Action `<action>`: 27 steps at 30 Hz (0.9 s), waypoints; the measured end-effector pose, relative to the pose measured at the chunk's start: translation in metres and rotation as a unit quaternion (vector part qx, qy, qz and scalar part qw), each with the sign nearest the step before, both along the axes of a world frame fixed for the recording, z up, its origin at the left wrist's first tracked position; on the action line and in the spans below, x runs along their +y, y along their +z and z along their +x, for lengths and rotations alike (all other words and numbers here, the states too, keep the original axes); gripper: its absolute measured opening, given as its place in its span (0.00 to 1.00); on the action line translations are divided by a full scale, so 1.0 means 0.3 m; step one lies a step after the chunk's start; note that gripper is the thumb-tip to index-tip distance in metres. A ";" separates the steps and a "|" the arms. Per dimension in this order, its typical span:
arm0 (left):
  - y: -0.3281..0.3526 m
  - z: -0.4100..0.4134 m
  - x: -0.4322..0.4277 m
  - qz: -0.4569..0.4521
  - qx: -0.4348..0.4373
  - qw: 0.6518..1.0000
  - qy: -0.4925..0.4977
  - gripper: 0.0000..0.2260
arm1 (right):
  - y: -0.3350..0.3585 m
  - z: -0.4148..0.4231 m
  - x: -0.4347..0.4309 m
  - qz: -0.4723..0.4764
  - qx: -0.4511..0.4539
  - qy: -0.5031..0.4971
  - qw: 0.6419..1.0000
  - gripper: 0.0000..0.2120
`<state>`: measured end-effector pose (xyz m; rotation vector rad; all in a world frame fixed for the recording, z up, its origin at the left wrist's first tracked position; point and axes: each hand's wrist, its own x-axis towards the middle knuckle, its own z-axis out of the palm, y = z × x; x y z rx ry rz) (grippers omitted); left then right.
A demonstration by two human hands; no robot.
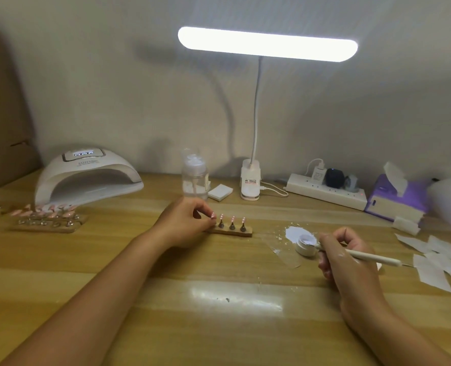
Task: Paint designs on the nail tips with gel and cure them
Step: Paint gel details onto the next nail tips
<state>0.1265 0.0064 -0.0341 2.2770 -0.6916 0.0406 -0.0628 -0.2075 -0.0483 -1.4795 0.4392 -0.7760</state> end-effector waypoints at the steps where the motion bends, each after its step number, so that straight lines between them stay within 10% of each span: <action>1: -0.001 0.002 0.000 0.002 -0.001 1.000 0.003 0.05 | -0.001 0.001 -0.001 0.000 -0.001 0.000 1.000 0.14; 27: -0.003 -0.008 0.020 0.057 -0.050 0.995 -0.061 0.10 | 0.003 -0.001 0.001 0.002 -0.002 0.001 1.000 0.13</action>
